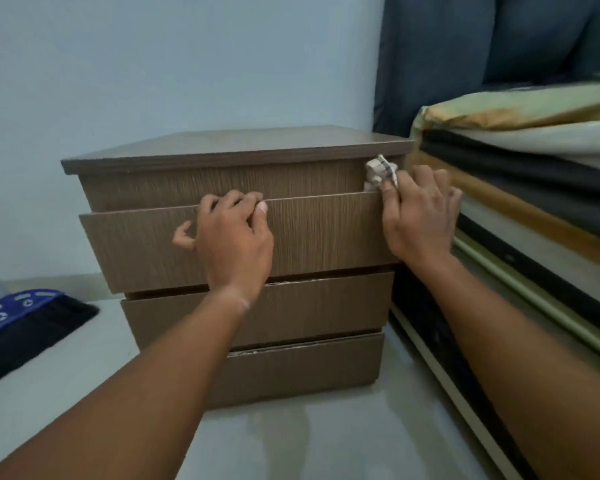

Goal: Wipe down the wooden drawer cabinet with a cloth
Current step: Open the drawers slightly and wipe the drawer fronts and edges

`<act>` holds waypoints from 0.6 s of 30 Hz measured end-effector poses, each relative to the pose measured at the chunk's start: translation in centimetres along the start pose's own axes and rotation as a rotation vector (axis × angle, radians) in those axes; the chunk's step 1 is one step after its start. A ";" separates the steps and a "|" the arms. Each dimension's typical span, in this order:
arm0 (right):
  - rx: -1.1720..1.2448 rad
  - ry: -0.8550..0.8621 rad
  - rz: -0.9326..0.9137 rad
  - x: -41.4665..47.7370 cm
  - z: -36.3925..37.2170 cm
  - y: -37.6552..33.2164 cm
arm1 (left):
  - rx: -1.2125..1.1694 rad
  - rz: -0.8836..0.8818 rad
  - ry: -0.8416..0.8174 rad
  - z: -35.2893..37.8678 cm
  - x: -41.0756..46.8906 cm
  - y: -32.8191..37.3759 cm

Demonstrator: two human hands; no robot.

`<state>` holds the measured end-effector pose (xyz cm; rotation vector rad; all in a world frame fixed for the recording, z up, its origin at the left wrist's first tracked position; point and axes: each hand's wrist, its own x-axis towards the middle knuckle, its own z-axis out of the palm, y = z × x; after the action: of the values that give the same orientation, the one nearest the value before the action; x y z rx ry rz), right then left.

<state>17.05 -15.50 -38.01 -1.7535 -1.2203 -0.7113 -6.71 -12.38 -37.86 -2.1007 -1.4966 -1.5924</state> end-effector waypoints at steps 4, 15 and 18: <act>0.423 0.019 0.590 -1.8 -1.6 0.5 | -0.018 -0.012 -0.081 -2.3 0.4 0.4; 0.284 0.048 0.199 -5.5 -0.2 -7.7 | -0.036 -0.005 -0.190 -4.9 -1.0 0.0; 0.235 -0.068 -0.088 -7.0 1.5 -10.7 | -0.029 0.018 -0.195 -5.0 -0.9 -0.2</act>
<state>4.52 -15.70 -40.96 -1.5491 -1.3759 -0.5381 -10.24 -15.83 -36.43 -2.3372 -1.5134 -1.4485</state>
